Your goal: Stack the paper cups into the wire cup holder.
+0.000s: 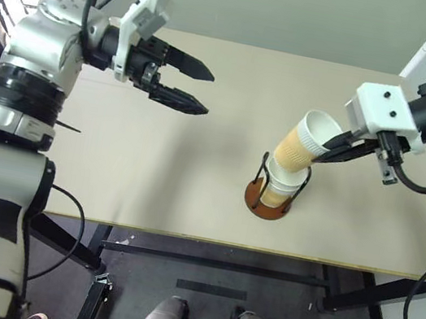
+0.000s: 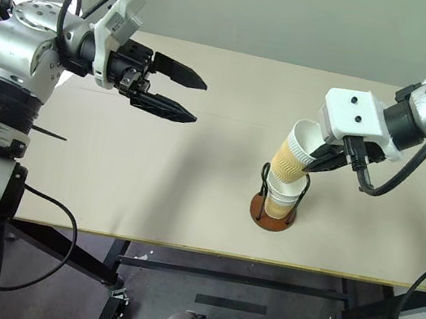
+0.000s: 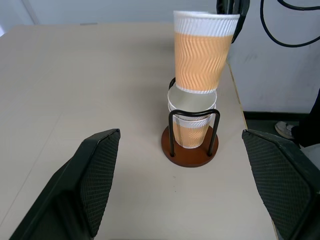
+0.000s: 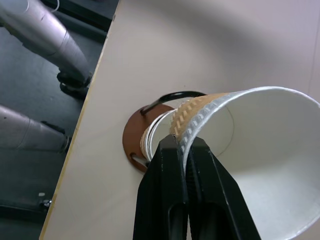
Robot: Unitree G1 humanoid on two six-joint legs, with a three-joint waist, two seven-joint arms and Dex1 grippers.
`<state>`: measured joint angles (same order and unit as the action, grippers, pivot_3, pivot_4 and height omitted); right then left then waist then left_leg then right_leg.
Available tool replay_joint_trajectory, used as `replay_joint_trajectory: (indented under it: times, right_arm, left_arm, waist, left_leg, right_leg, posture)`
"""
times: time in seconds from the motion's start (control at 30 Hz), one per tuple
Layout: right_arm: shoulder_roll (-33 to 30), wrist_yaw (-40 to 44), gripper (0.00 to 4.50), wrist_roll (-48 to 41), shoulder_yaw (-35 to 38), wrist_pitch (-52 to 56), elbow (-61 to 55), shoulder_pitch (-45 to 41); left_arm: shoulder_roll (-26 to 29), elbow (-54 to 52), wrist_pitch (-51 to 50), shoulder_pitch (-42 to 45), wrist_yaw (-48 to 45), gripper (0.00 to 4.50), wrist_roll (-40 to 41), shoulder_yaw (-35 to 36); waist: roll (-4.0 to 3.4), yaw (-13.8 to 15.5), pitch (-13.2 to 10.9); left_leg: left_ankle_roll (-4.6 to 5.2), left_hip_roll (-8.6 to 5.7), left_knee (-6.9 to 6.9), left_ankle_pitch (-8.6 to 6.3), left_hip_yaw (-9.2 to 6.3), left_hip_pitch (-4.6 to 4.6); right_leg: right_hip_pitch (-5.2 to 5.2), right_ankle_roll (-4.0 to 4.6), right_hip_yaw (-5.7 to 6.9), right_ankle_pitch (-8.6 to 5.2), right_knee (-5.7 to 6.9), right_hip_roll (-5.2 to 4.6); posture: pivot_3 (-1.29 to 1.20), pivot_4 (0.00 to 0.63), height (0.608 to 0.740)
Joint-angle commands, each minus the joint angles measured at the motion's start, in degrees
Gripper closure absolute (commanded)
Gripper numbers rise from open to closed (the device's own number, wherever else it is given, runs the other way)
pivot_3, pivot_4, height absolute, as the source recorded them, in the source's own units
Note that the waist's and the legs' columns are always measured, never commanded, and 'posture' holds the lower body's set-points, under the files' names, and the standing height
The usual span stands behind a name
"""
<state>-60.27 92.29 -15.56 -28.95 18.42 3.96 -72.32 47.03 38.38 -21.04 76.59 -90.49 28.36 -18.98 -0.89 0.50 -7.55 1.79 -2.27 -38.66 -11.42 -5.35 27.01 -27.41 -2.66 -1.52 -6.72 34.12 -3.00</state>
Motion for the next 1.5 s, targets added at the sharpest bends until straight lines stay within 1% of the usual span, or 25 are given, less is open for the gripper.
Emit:
replay_joint_trajectory:
  times: [0.03,0.53,0.6,0.7,0.8,0.83,0.9,0.97,1.03,1.1,1.17,1.23,1.27,1.37,1.43,1.5]
  right_arm:
    - [0.4,0.2,4.46,1.6,-1.0,-3.0,1.7,-0.8]
    - [-0.3,0.2,4.46,2.8,-6.5,-10.4,4.4,-0.5]
    - [0.5,0.2,4.46,3.9,-6.3,-10.7,4.7,-0.2]
    - [2.1,0.2,3.86,3.4,-5.1,-8.6,4.2,0.4]
    - [4.7,0.2,2.83,3.1,-2.6,-5.3,3.9,0.9]
    - [5.5,0.2,2.41,3.1,-1.6,-4.1,4.0,1.1]
    - [7.0,-0.6,1.79,3.0,0.6,-1.8,4.0,1.5]
    - [8.8,-2.8,1.07,2.1,3.0,2.9,4.1,1.0]
    - [10.5,-4.9,0.45,0.5,6.1,8.7,5.1,0.3]
    - [12.5,-8.0,0.45,-2.1,10.5,15.8,7.1,0.0]
    - [14.4,-12.4,0.45,-3.6,14.8,19.6,9.5,1.1]
    - [16.4,-18.1,0.45,-2.8,18.0,20.9,13.4,2.5]
    - [17.1,-20.6,0.45,-1.9,19.0,20.4,15.9,3.7]
    - [18.2,-24.5,0.45,0.3,20.3,17.8,20.4,6.7]
    - [19.3,-27.6,0.45,1.4,21.6,15.9,24.5,8.3]
    - [21.0,-32.8,0.45,2.8,23.4,12.5,30.2,8.3]
  left_arm:
    - [1.3,-2.3,-0.1,0.1,-2.0,0.30,1.3,1.6]
    - [1.0,-2.8,-0.2,-1.6,-2.0,0.30,0.5,2.6]
    - [0.8,-2.6,-0.1,-1.7,-2.0,0.30,0.2,2.7]
    - [0.5,-2.6,-0.1,-1.7,-2.0,0.30,-0.2,2.9]
    - [0.3,-3.1,-0.5,-2.0,-2.0,0.30,-0.4,3.2]
    - [0.3,-3.4,-0.7,-2.1,-2.0,0.30,-0.4,3.3]
    - [0.5,-3.9,-1.2,-2.4,-2.0,0.30,-0.3,3.6]
    - [0.6,-4.5,-1.7,-3.0,-2.0,0.30,-0.5,4.2]
    - [0.6,-5.0,-2.4,-3.8,-2.0,0.30,-1.0,5.4]
    - [0.4,-5.5,-3.2,-5.1,-1.0,0.30,-1.4,7.2]
    - [0.5,-5.7,-3.2,-6.6,0.5,0.30,-2.3,8.6]
    - [0.5,-5.4,-2.9,-8.1,2.0,0.30,-3.3,9.6]
    - [0.1,-5.0,-3.1,-8.7,3.2,0.30,-3.8,10.4]
    - [-1.4,-3.7,-2.1,-10.0,7.1,0.30,-5.1,12.6]
    - [-3.2,-2.0,0.3,-10.4,12.8,0.30,-6.9,14.3]
    - [-5.1,-0.3,2.0,-10.8,18.6,0.30,-8.6,16.1]
  waist:
    - [-0.01,0.0,0.0]
    - [-0.01,0.0,0.0]
    - [-0.01,0.0,0.0]
    - [-0.01,-0.1,0.0]
    - [-0.01,-0.2,0.0]
    - [-0.01,-0.2,0.0]
    - [-0.01,-0.2,0.0]
    - [-0.01,-0.2,0.0]
    - [-0.01,-0.3,0.0]
    - [-0.01,-0.3,0.0]
    - [-0.01,-0.2,0.0]
    - [-0.01,-0.2,0.0]
    - [-0.01,-0.1,0.0]
    - [0.01,0.1,0.0]
    - [0.00,0.2,0.0]
    - [-0.01,0.1,0.0]
  left_leg:
    - [0.00,0.00,-0.01,0.00,-0.03,0.02]
    - [-0.02,-0.01,-0.06,0.03,-0.02,0.01]
    - [-0.03,0.02,-0.07,0.03,-0.05,-0.01]
    - [-0.03,0.01,-0.09,0.05,-0.04,-0.02]
    - [-0.04,0.00,-0.12,0.06,-0.01,-0.05]
    - [-0.05,-0.01,-0.12,0.08,0.02,-0.06]
    - [-0.05,-0.01,-0.15,0.11,0.00,-0.03]
    - [-0.06,0.01,-0.19,0.12,-0.04,-0.01]
    - [-0.07,-0.02,-0.19,0.12,0.00,-0.05]
    - [-0.10,-0.02,-0.21,0.14,-0.01,-0.05]
    - [-0.14,-0.02,-0.24,0.16,-0.02,-0.07]
    - [-0.20,-0.02,-0.24,0.21,-0.03,-0.10]
    - [-0.23,-0.01,-0.25,0.23,-0.04,-0.12]
    - [-0.28,-0.01,-0.25,0.29,-0.10,-0.17]
    - [-0.28,-0.02,-0.27,0.33,-0.10,-0.14]
    - [-0.29,-0.04,-0.27,0.39,-0.08,-0.11]
  right_leg:
    - [0.00,0.00,-0.01,0.00,0.01,-0.01]
    - [-0.02,0.03,0.01,-0.01,0.16,-0.02]
    - [-0.01,0.04,0.00,-0.02,0.19,-0.05]
    - [-0.01,0.05,0.01,-0.03,0.24,-0.04]
    - [-0.02,0.06,-0.01,-0.03,0.32,-0.02]
    - [-0.03,0.06,0.01,-0.03,0.35,0.00]
    - [-0.08,0.06,0.00,-0.03,0.46,-0.02]
    - [-0.10,0.11,0.01,-0.06,0.51,-0.04]
    - [-0.10,0.15,0.03,-0.09,0.58,-0.01]
    - [-0.11,0.18,0.01,-0.10,0.67,-0.02]
    - [-0.11,0.20,-0.01,-0.12,0.73,-0.03]
    - [-0.12,0.22,0.01,-0.12,0.79,-0.01]
    - [-0.10,0.24,0.00,-0.12,0.81,-0.02]
    - [-0.05,0.28,0.03,-0.09,0.84,-0.02]
    - [-0.08,0.31,0.03,-0.02,0.86,-0.05]
    - [-0.12,0.28,0.02,0.06,0.87,-0.05]
  posture:
    - [0.00,0.150,0.740]
    - [0.00,0.150,0.740]
    - [0.00,0.150,0.740]
    - [0.00,0.150,0.740]
    - [0.00,0.150,0.740]
    - [0.00,0.150,0.740]
    - [0.00,0.150,0.740]
    - [0.00,0.150,0.740]
    - [0.00,0.150,0.740]
    - [0.00,0.150,0.740]
    - [0.00,0.150,0.740]
    - [0.00,0.150,0.740]
    - [0.00,0.150,0.740]
    - [0.00,0.150,0.740]
    - [0.00,0.150,0.740]
    - [0.00,0.150,0.740]
